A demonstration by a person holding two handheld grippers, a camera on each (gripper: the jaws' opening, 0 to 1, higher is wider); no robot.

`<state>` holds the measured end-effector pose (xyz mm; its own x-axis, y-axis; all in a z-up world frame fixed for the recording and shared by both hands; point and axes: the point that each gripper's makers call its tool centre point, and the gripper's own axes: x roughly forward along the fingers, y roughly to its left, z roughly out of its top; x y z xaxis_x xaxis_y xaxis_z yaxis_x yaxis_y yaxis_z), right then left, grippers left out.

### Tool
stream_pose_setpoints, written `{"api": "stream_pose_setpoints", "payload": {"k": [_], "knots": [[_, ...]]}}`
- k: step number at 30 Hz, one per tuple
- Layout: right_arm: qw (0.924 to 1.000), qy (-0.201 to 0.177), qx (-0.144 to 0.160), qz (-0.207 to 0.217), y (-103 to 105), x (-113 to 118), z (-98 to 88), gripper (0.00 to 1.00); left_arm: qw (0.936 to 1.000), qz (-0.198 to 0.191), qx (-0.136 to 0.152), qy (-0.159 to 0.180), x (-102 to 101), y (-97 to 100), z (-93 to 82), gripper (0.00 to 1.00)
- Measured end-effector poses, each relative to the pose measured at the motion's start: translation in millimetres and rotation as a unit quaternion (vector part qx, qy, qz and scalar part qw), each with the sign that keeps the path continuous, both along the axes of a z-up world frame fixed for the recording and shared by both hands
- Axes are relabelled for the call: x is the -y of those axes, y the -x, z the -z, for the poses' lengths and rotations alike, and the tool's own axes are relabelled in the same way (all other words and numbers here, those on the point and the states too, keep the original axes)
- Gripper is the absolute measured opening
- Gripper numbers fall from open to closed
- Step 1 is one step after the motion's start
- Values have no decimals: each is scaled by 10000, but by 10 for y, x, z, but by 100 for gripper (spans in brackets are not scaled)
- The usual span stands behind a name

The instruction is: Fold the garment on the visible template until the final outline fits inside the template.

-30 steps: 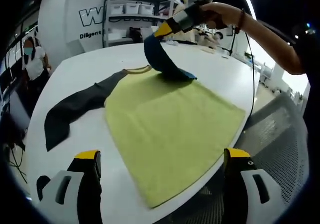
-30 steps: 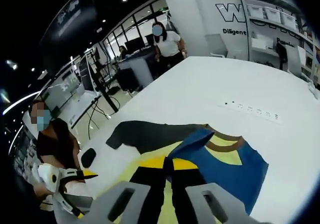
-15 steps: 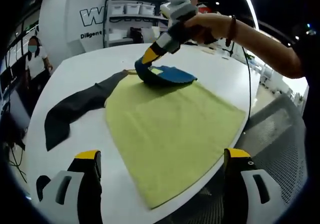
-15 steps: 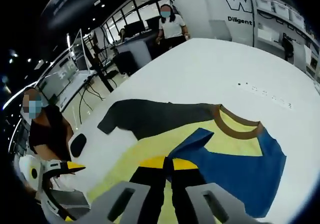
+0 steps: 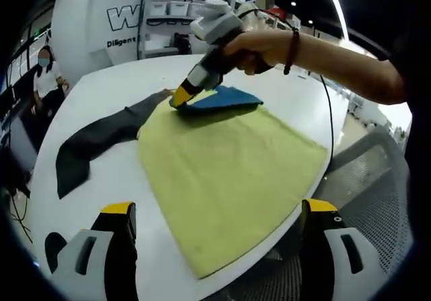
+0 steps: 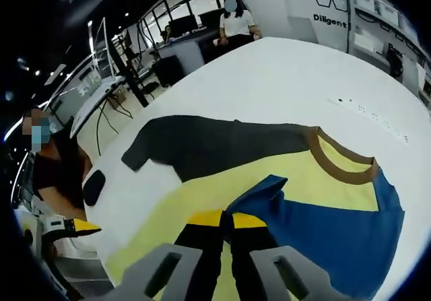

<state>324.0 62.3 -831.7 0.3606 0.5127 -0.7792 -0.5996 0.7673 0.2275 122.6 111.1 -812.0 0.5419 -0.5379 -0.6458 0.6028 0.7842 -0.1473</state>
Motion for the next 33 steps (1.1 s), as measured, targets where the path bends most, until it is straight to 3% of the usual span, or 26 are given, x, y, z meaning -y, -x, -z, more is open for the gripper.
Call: {"api": "stream_pose_setpoints", "payload": {"k": [12, 24, 33], "knots": [[9988, 189, 27, -451, 120, -126, 270, 0, 10000, -30, 9, 23, -7, -4, -17, 99], [9987, 21, 10, -515, 141, -178, 260, 4, 10000, -1, 3, 30, 6, 11, -15, 99], [9991, -178, 97, -383, 66, -172, 74, 15, 10000, 1, 7, 41, 6, 11, -21, 99]]}}
